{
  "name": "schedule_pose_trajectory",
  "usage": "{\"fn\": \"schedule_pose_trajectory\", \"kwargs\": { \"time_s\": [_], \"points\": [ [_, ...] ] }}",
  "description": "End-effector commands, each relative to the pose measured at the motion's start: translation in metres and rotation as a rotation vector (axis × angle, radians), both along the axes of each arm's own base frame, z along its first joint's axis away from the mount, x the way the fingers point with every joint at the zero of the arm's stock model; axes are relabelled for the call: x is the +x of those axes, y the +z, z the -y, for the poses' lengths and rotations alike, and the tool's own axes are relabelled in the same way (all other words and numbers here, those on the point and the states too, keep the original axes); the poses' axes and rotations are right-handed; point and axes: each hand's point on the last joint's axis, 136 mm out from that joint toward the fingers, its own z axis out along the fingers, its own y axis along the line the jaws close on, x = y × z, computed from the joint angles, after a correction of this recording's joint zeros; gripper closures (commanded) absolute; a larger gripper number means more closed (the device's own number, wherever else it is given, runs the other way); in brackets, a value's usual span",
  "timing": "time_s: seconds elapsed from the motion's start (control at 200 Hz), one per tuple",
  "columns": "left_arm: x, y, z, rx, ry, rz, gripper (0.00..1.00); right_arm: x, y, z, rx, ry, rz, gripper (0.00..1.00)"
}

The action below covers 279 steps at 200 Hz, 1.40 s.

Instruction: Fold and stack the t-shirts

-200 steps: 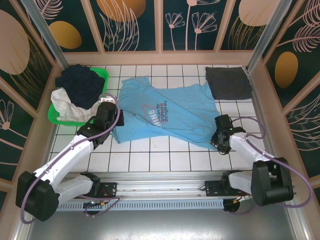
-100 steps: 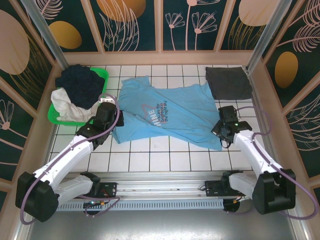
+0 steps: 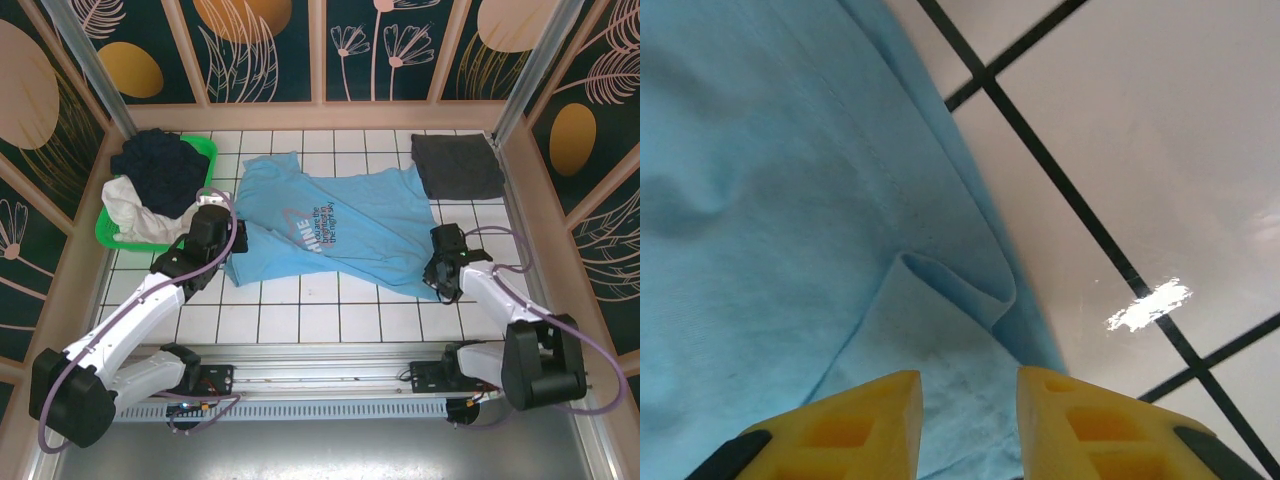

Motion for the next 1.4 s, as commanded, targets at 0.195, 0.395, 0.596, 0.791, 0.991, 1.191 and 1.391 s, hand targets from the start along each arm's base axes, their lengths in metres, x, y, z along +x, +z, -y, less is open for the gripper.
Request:
{"fn": "schedule_pose_trajectory", "kwargs": {
  "time_s": [0.195,0.395,0.596,0.791,0.991,1.191,1.391],
  "points": [
    [0.005,-0.001,0.004,0.007,-0.015,0.006,1.00,0.003,-0.014,0.002,-0.006,-0.014,0.011,0.80],
    [0.005,-0.001,0.003,0.011,-0.013,0.005,1.00,0.000,-0.019,0.004,-0.010,-0.010,-0.008,0.74],
    [0.004,-0.002,0.003,0.017,-0.011,0.003,1.00,-0.001,-0.024,0.003,-0.009,-0.001,-0.027,0.71],
    [0.005,-0.002,0.003,0.015,-0.010,0.003,1.00,0.005,-0.011,0.002,-0.006,0.004,0.011,0.91],
    [0.004,0.001,0.002,0.015,-0.009,0.009,1.00,0.007,0.009,0.004,-0.019,0.009,0.027,0.93],
    [0.003,0.002,0.001,0.014,-0.007,0.013,1.00,0.009,0.011,0.004,-0.023,0.015,0.027,0.96],
    [0.002,0.003,-0.001,0.021,-0.003,0.019,1.00,0.017,0.021,0.008,-0.128,0.026,0.015,0.81]
  ]
}}
